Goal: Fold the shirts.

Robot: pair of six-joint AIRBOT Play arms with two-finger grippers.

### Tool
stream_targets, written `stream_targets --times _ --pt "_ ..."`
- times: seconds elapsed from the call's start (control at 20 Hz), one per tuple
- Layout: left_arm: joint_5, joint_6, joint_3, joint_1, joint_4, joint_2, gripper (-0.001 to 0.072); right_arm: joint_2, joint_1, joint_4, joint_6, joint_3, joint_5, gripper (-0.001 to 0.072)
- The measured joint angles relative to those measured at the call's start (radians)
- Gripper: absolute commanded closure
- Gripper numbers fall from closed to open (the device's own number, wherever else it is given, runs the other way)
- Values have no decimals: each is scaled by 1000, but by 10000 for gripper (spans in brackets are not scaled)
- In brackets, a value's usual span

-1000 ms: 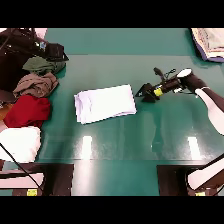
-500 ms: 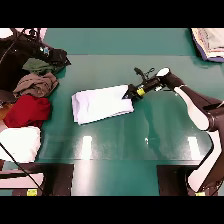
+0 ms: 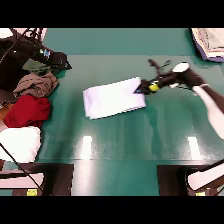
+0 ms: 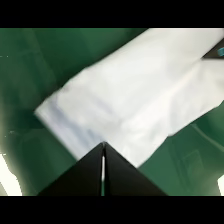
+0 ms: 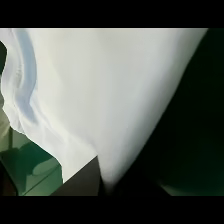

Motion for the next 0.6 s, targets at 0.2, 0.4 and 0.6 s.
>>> stream_targets --times 0.2,0.4,0.6 --pt "-5 0 0 -2 -53 0 681 213 -291 -53 -1 -185 -46 694" --pt "-7 -2 0 -2 -74 0 680 395 -660 -72 -1 -338 -115 695" --pt "-4 -21 0 -2 -83 0 681 530 -997 -78 -1 -470 -230 695"
